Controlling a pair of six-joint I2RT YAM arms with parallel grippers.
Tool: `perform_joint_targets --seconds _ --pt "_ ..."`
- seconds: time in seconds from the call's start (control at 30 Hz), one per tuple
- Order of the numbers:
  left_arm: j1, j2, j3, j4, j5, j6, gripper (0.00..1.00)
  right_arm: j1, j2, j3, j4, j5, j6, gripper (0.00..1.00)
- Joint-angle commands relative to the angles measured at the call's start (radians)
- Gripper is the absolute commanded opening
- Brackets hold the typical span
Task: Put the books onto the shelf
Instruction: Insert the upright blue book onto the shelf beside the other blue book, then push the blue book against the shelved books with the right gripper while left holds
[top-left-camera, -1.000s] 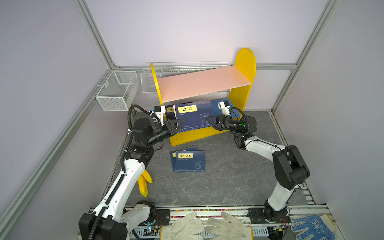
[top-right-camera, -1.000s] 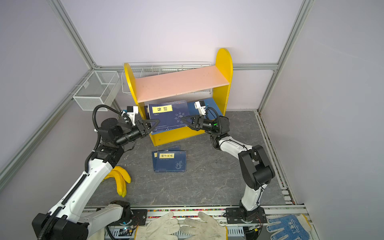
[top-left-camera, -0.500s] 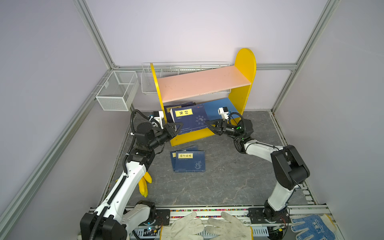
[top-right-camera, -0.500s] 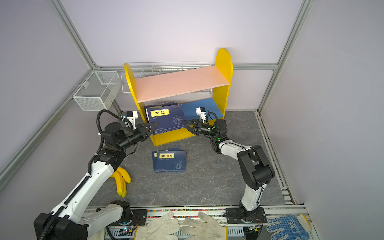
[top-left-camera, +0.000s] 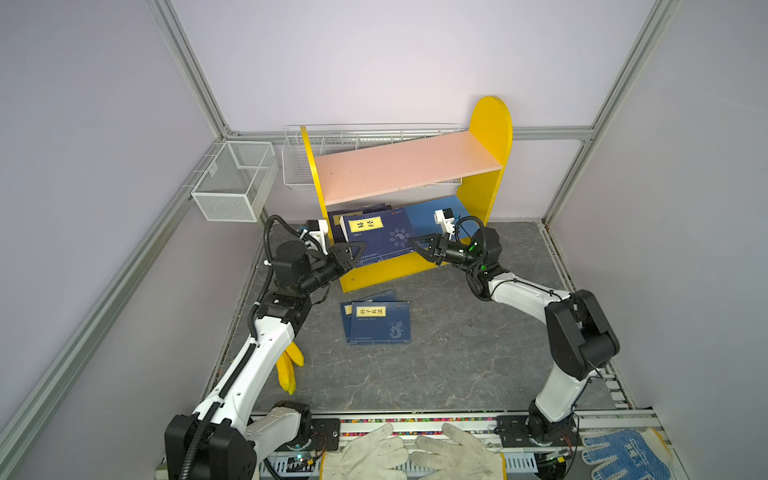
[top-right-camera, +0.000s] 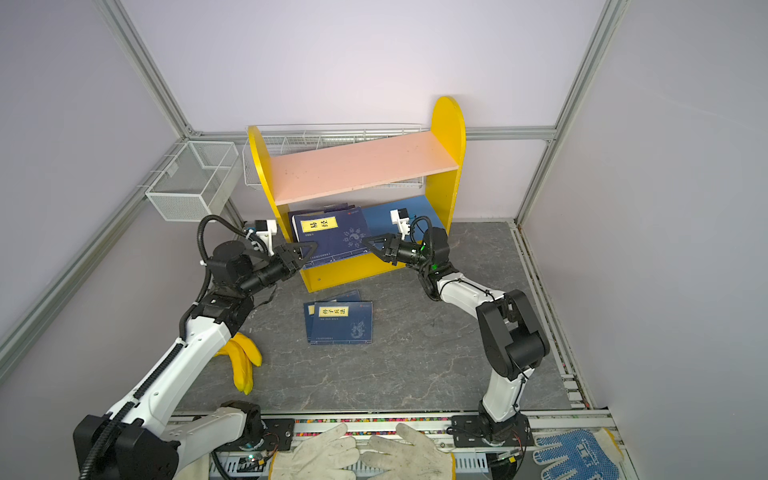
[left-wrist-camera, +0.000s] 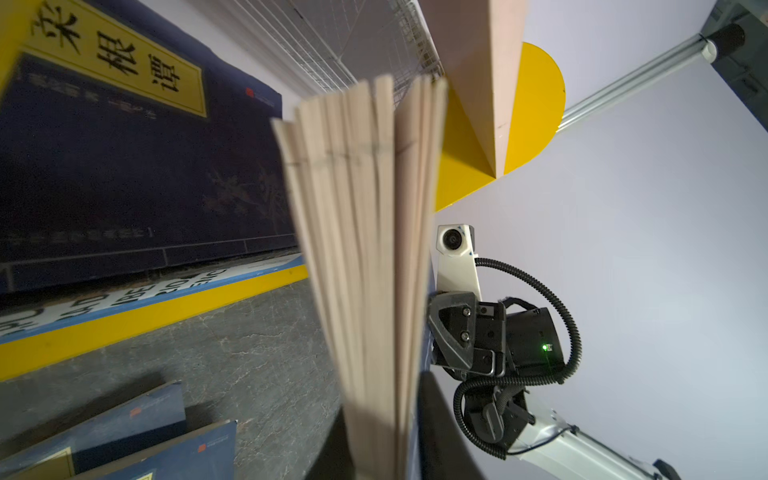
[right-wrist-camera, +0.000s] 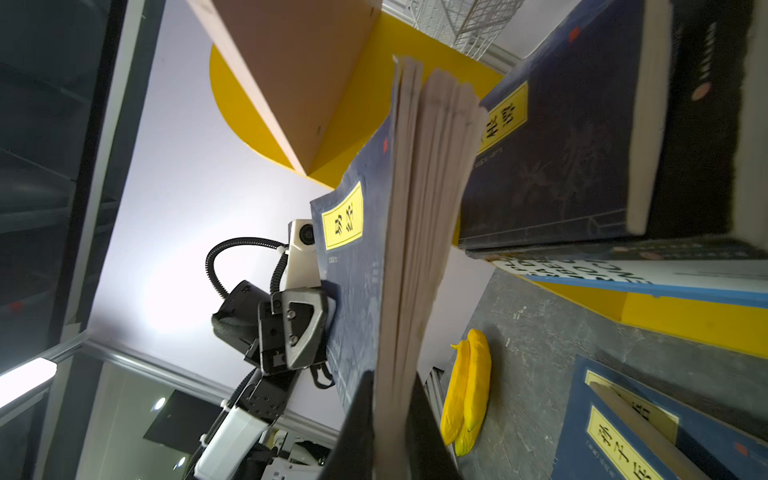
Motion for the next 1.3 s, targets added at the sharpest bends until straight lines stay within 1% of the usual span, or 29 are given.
perform_joint_targets --seconds 0.0,0.07,0.1,0.27,0.33,0.4,0.53,0.63,0.73,0.93,1.03,1.27 --pt "-0.003 0.019 0.086 -0.038 -0.034 0.074 0.47 -0.001 -0.038 0.067 -0.232 0.092 -0.169 0.1" --pt "-0.004 0.029 0.114 -0.069 -0.057 0.098 0.62 -0.002 -0.029 0.098 -0.272 0.103 -0.195 0.09" --pt "-0.004 0.031 0.13 -0.096 -0.076 0.118 0.68 -0.002 -0.021 0.114 -0.28 0.105 -0.203 0.09" --pt "0.003 -0.005 0.169 -0.237 -0.17 0.215 0.81 -0.001 0.039 0.185 -0.283 0.102 -0.207 0.09" --pt "0.015 -0.035 0.171 -0.292 -0.197 0.257 0.86 -0.002 0.069 0.217 -0.283 0.099 -0.208 0.09" --pt "0.034 -0.062 0.17 -0.348 -0.223 0.292 0.9 -0.001 0.098 0.248 -0.287 0.095 -0.216 0.09" --pt "0.111 -0.111 0.142 -0.427 -0.257 0.329 0.93 -0.001 0.159 0.321 -0.294 0.081 -0.218 0.09" --pt "0.174 -0.136 0.099 -0.43 -0.245 0.329 0.93 0.0 0.201 0.359 -0.257 0.071 -0.186 0.09" --pt "0.211 -0.143 0.054 -0.41 -0.222 0.318 0.93 0.003 0.22 0.389 -0.284 0.085 -0.214 0.09" --pt "0.217 -0.099 0.019 -0.383 -0.22 0.317 0.93 0.013 0.269 0.461 -0.314 0.08 -0.227 0.1" --pt "0.217 -0.079 0.017 -0.365 -0.222 0.318 0.94 0.025 0.295 0.501 -0.365 0.085 -0.245 0.1" --pt "0.217 -0.071 0.033 -0.341 -0.212 0.326 0.95 0.052 0.338 0.556 -0.404 0.102 -0.265 0.11"
